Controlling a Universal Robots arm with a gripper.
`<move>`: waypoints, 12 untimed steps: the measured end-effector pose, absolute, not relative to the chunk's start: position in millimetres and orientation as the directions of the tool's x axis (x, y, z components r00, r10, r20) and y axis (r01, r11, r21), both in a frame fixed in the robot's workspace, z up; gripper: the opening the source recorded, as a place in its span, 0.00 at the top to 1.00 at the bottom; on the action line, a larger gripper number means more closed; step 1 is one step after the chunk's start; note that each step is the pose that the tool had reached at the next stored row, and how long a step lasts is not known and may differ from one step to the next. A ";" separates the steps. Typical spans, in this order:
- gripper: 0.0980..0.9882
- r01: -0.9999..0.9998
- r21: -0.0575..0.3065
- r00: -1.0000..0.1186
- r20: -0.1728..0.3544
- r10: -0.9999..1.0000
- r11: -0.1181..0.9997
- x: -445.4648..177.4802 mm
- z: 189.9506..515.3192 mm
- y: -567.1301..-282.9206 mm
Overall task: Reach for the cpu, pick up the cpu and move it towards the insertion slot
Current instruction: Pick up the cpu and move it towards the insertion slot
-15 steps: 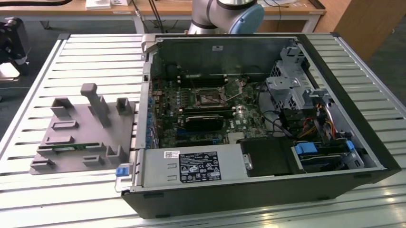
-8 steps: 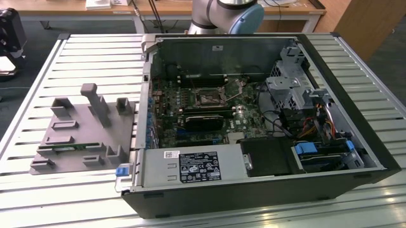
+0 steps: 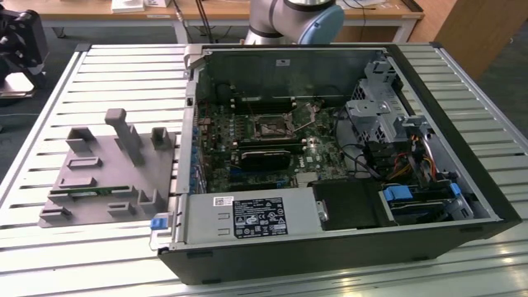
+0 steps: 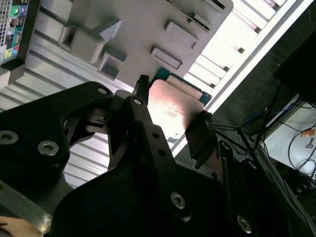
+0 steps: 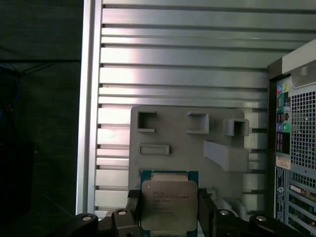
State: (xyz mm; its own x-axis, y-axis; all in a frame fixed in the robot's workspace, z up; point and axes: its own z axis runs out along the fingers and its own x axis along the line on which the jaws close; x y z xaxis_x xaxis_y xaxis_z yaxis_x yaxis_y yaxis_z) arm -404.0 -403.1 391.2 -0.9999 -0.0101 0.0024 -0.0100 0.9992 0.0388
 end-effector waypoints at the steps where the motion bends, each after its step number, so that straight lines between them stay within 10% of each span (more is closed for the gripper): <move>1: 0.50 -0.010 0.039 -1.000 0.002 -0.010 0.999 -402.3 391.2 -403.0; 12: 0.50 -0.010 0.039 -1.000 0.002 -0.010 0.999 -382.6 391.2 -403.0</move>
